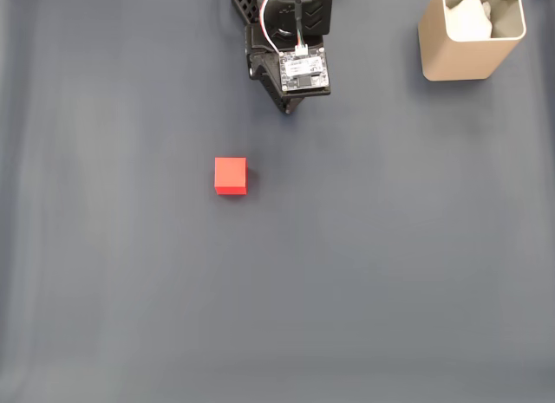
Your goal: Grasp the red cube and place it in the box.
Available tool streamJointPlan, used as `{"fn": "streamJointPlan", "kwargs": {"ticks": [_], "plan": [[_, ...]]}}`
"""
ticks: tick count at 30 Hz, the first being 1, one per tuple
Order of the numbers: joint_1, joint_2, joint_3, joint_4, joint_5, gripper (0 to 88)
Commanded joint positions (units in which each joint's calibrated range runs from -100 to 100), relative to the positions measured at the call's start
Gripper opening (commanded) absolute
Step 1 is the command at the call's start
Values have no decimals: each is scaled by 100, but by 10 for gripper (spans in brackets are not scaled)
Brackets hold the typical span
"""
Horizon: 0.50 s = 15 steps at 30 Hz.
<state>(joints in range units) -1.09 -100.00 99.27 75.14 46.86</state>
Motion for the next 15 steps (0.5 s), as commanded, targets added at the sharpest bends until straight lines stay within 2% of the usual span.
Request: {"fn": "streamJointPlan", "kwargs": {"ticks": [1,10,15], "plan": [[-15,0,55,89,-5,7],[-51,0,55,73,-127,7],[-44,0,55,89,10,2]]}}
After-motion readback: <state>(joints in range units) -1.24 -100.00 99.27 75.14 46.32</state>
